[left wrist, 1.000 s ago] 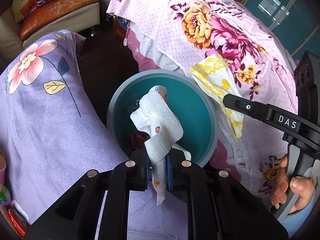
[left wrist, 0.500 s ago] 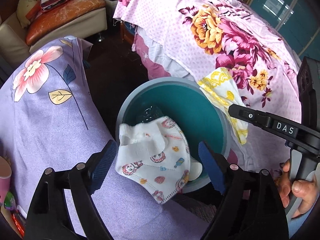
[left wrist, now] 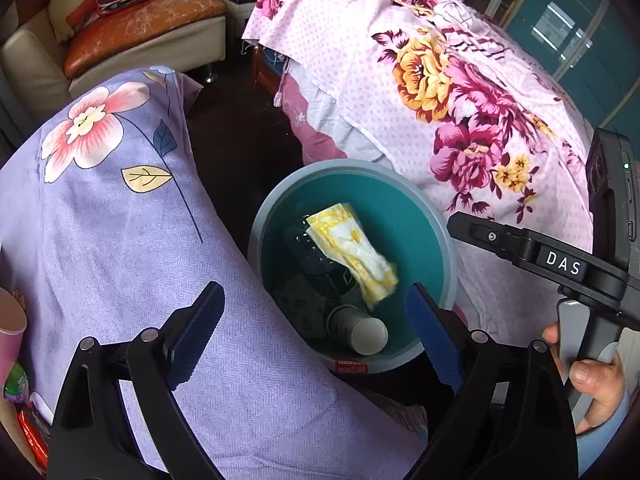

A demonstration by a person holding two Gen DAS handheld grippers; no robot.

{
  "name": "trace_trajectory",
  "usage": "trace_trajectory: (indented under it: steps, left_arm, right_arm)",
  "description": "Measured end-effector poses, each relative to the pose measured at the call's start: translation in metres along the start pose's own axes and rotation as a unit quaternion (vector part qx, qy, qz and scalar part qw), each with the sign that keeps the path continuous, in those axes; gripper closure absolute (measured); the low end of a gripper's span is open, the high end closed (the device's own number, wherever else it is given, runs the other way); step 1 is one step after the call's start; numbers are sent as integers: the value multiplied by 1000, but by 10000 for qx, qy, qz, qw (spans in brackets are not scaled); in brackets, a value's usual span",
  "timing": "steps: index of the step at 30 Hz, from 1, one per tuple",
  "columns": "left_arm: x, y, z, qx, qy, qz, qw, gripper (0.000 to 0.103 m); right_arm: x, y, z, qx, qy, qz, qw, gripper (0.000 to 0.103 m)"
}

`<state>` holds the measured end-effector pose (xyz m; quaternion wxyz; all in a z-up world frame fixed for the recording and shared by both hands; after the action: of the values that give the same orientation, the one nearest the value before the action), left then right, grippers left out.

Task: Collect trash
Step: 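Open the left tool over the bin while the right tool releases the tissue, then grasp the blue wrapper with the left tool while the right tool grasps the white medicine box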

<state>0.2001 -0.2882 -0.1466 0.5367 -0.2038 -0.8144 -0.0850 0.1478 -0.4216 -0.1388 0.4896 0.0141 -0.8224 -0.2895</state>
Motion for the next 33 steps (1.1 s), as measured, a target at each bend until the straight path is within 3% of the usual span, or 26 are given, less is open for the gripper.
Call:
trace_trajectory:
  steps: [5, 14, 33]
  left_arm:
    - [3, 5, 7, 43, 23, 10, 10000, 10]
    - [18, 28, 24, 265, -4, 46, 9996, 10]
    - [93, 145, 72, 1037, -408, -276, 9934, 9]
  right_arm:
    - [2, 3, 5, -10, 33, 84, 10000, 27]
    - [2, 19, 21, 75, 224, 156, 9996, 27]
    - [-16, 145, 74, 1002, 647, -100, 9928, 26]
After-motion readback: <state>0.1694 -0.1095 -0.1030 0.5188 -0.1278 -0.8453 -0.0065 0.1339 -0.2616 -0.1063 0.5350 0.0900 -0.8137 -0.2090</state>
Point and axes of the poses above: each gripper's, at about its wrist camera, not at the fingertips, and x roughly against the way its jaws point, y to its left, z to its underside, the point moved 10 cm from there along -x, roughly the way its jaws point, and after that the axes turned 6 degrees about -z, right-handed, at the moved point
